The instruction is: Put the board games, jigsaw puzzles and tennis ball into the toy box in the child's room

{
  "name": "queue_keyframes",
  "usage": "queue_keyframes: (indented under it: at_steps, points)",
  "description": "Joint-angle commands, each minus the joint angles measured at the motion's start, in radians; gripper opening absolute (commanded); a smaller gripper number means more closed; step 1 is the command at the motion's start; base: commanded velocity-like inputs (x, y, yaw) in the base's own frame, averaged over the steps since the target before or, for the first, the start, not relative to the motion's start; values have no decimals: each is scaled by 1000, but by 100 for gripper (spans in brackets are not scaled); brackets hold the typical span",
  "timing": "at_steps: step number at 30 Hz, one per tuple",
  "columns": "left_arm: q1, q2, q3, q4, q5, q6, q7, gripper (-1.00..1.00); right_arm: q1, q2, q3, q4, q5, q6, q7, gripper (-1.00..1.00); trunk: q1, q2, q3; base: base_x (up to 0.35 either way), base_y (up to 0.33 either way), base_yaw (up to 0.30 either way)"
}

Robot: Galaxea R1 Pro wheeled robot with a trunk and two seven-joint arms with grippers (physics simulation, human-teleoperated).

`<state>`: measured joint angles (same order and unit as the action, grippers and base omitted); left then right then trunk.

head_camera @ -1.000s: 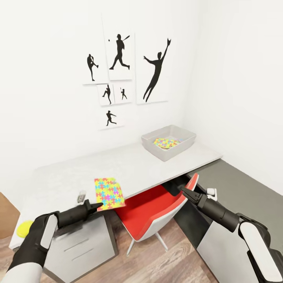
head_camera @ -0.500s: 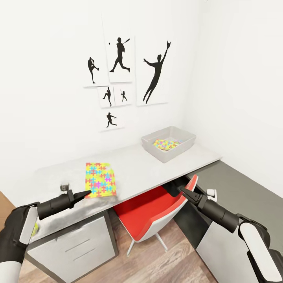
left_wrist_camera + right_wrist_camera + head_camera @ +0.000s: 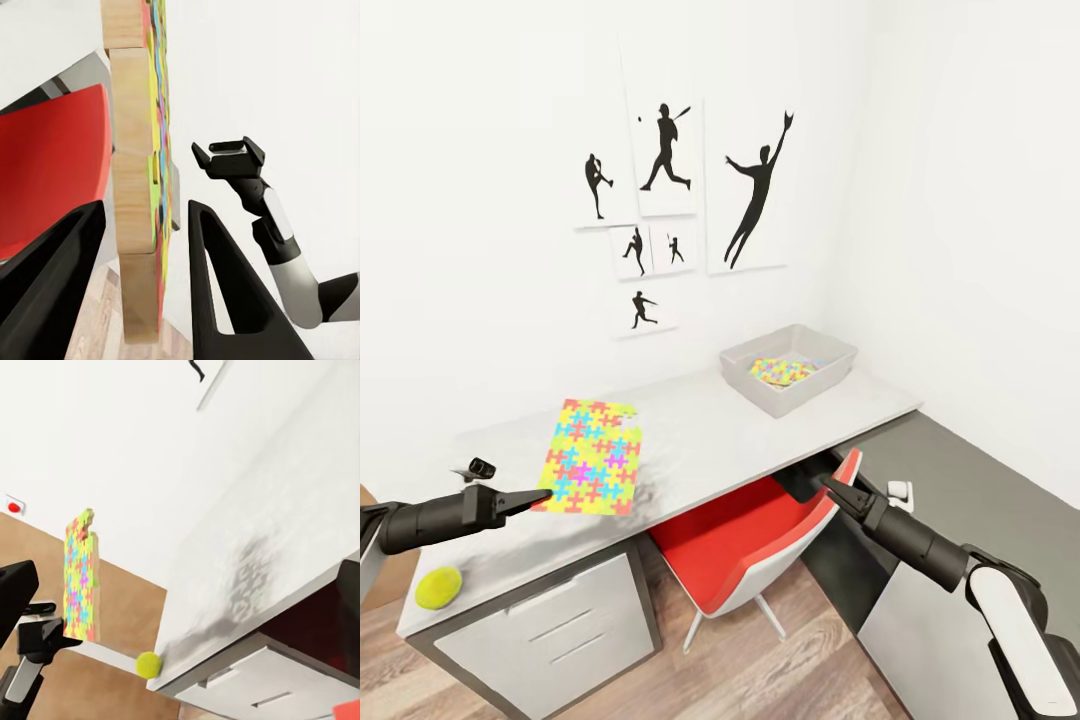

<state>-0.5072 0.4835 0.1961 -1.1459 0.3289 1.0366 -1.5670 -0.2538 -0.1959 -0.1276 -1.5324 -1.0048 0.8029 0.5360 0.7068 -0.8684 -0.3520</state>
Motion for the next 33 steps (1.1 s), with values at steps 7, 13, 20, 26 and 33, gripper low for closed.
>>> queue_keyframes:
  at_steps: [7, 13, 20, 26, 33]
  points:
    - [-1, 3, -3, 0, -3, 11, -4, -100, -1, -1, -2, -1, -2, 4, 2, 100, -27, 48, 21, 0, 0, 0]
    - [-1, 1, -3, 0, -4, 11, -4, -100, -1, -1, -2, -2, -2, 4, 1, 100, -50, 90, 40, 0, 0, 0]
    - [-1, 1, -3, 0, -4, 11, -4, -100, -1, 2, -3, -2, -3, 4, 11, 100, -77, 139, 62, 0, 0, 0]
    - [-1, 1, -3, 0, -4, 11, -4, -100, -1, 3, -3, -2, -3, 4, 13, 100, -100, 181, 80, 0, 0, 0]
    - [-1, 0, -3, 1, -4, 11, -4, -100, -1, 3, -3, -2, -3, 4, 13, 100, -126, 230, 102, 0, 0, 0]
